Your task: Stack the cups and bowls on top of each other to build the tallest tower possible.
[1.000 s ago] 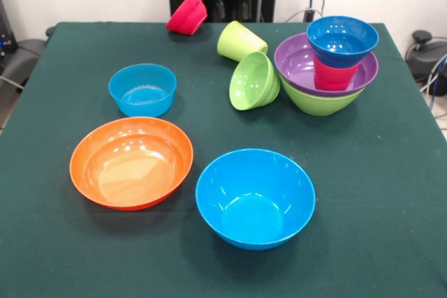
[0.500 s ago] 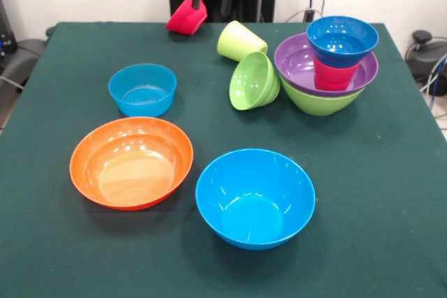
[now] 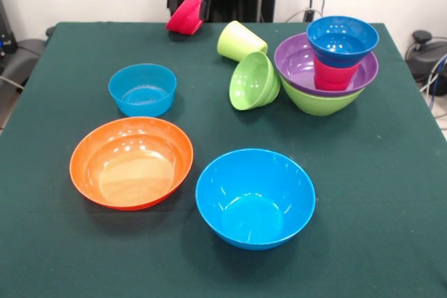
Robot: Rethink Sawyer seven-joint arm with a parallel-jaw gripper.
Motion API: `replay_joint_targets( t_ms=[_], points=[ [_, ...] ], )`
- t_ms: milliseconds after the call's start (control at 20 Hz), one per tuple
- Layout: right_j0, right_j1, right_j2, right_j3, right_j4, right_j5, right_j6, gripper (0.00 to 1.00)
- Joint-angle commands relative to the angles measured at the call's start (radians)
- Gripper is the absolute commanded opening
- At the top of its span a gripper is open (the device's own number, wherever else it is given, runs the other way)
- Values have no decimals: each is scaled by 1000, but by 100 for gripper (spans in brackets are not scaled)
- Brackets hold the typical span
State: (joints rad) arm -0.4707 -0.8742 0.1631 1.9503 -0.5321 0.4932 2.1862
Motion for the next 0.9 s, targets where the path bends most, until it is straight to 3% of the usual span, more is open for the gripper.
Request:
replay_joint_targets(
  t_ms=[50,250,550,900],
  points=[
    [25,127,125,-183,54,84,-50,100],
    [57,178,128,-249,96,120,-21,100],
    [125,225,112,-379,186,264,21,100],
    [256,313,33,-526,261,323,174,100]
  ],
)
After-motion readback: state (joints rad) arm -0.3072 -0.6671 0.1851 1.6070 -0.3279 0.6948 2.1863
